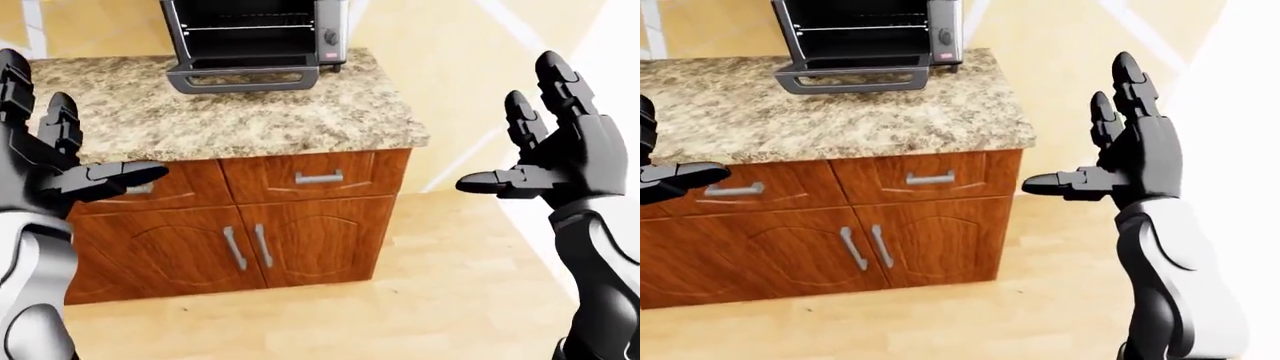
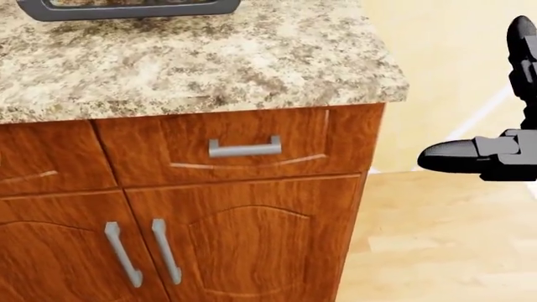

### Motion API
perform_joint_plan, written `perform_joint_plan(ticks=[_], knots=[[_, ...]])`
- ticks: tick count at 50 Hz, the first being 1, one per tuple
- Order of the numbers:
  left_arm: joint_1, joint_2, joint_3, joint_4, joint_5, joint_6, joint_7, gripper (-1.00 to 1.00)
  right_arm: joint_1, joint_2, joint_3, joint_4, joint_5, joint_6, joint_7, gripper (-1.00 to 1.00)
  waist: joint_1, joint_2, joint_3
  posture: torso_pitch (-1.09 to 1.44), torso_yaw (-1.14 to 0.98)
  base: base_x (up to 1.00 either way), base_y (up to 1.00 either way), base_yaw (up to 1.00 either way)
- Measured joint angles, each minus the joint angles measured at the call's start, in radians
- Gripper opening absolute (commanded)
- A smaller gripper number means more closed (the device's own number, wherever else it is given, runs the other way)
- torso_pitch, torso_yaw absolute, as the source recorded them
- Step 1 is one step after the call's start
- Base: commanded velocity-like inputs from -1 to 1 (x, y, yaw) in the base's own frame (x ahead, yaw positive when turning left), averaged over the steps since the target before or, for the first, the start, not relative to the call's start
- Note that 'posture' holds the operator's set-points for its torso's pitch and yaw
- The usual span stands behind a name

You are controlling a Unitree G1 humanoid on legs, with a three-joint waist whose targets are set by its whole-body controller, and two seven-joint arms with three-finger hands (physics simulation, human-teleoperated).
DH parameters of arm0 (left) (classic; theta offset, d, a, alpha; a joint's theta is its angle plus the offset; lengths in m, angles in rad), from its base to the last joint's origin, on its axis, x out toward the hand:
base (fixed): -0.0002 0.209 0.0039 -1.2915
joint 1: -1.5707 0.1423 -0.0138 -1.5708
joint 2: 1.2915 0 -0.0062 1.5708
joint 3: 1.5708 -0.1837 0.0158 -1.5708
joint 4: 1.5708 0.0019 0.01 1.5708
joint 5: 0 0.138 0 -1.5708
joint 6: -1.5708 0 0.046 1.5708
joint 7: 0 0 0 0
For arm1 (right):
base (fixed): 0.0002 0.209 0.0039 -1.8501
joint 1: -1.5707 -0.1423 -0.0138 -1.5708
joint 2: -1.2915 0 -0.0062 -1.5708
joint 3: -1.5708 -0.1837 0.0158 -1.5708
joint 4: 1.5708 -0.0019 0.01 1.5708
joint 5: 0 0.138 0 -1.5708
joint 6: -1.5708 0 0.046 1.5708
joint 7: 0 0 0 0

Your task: Close the toaster oven door.

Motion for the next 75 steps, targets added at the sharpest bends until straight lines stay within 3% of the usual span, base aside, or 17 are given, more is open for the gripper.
perform_joint_plan(ticks=[7,11,13,18,26,28,31,33,39,44,52,55,59,63,65,70,75], knots=[[0.007,-0.01,-0.022,0.012,-0.007,0.013,-0.01,1.0,0.021,0.004,-0.007,0.033,-0.015,0.013,-0.002,1.0,-0.029,0.025,-0.001,0.0,0.0,0.2,0.14,0.0],[0.002,-0.003,-0.006,-0.004,-0.003,0.001,-0.008,1.0,0.008,-0.002,-0.011,0.014,-0.011,0.002,0.0,1.0,-0.036,0.083,0.006,0.0,0.0,0.21,0.14,0.0],[0.0,0.002,-0.003,-0.006,0.0,-0.006,-0.008,1.0,0.0,-0.003,-0.011,0.014,-0.009,-0.002,0.001,1.0,-0.034,0.121,-0.006,0.0,0.0,0.2,0.14,0.0],[0.014,-0.004,0.007,0.021,0.01,0.005,-0.002,1.0,0.013,0.007,0.014,0.025,0.003,0.015,0.009,1.0,-0.012,0.101,0.001,0.0,0.0,0.2,0.15,0.0],[0.002,0.003,0.01,0.009,0.005,-0.006,-0.005,1.0,-0.01,-0.014,-0.01,0.004,0.008,0.01,-0.001,1.0,-0.005,-0.002,-0.002,0.0,0.0,0.2,0.16,0.0],[0.009,-0.008,-0.004,0.013,0.001,-0.004,-0.008,1.0,-0.006,-0.015,-0.019,0.012,0.009,0.016,-0.005,1.0,-0.019,0.017,0.008,0.0,0.0,0.21,0.17,0.0],[0.014,-0.008,-0.017,0.021,-0.005,0.004,-0.014,1.0,0.002,-0.016,-0.022,0.025,0.007,0.032,-0.011,1.0,-0.027,0.008,-0.001,0.0,0.0,0.21,0.17,0.0],[0.01,-0.004,-0.011,0.018,-0.003,0.002,-0.014,1.0,-0.005,-0.02,-0.024,0.018,0.01,0.032,-0.012,1.0,-0.027,0.021,-0.004,0.0,0.0,0.2,0.16,0.0],[0.004,0.003,0.0,-0.001,0.003,-0.014,-0.013,1.0,-0.016,-0.023,-0.026,0.003,0.023,0.021,-0.014,1.0,-0.033,0.117,-0.007,0.0,0.0,0.2,0.17,0.0],[0.017,0.0,0.012,0.021,0.009,0.005,-0.005,1.0,-0.009,-0.022,-0.008,0.016,0.044,0.046,-0.011,1.0,-0.011,0.1,0.004,0.0,0.0,0.2,0.17,0.0],[-0.004,0.022,0.024,-0.001,-0.006,0.001,0.0,1.0,-0.05,-0.052,-0.027,-0.005,0.058,0.036,-0.036,1.0,-0.001,0.0,-0.002,0.0,0.0,0.21,0.17,0.0],[-0.006,0.02,0.012,-0.003,-0.023,0.02,0.003,1.0,-0.058,-0.064,-0.041,0.001,0.071,0.061,-0.051,1.0,-0.022,0.014,0.012,0.0,0.0,0.21,0.16,0.0],[-0.021,0.053,0.029,-0.014,-0.061,0.056,0.015,1.0,-0.099,-0.102,-0.06,-0.014,0.106,0.106,-0.089,1.0,-0.028,0.019,-0.002,0.0,0.0,0.2,0.16,0.0],[-0.03,0.081,0.059,-0.037,-0.083,0.041,0.031,1.0,-0.136,-0.133,-0.066,-0.048,0.151,0.106,-0.115,1.0,-0.034,0.072,0.003,0.0,0.0,0.21,0.17,0.0],[-0.028,0.087,0.062,-0.033,-0.086,0.031,0.034,1.0,-0.14,-0.14,-0.061,-0.048,0.165,0.101,-0.122,1.0,-0.035,0.115,-0.005,0.0,0.0,0.2,0.17,0.0],[-0.01,0.088,0.07,0.011,-0.084,0.046,0.047,1.0,-0.118,-0.129,-0.022,-0.03,0.193,0.121,-0.123,1.0,-0.009,0.101,0.01,0.0,0.0,0.21,0.17,0.0],[-0.013,0.092,0.064,-0.008,-0.09,0.035,0.043,1.0,-0.128,-0.141,-0.043,-0.043,0.198,0.112,-0.136,1.0,-0.007,0.047,0.008,0.0,0.0,0.21,0.17,0.0]])
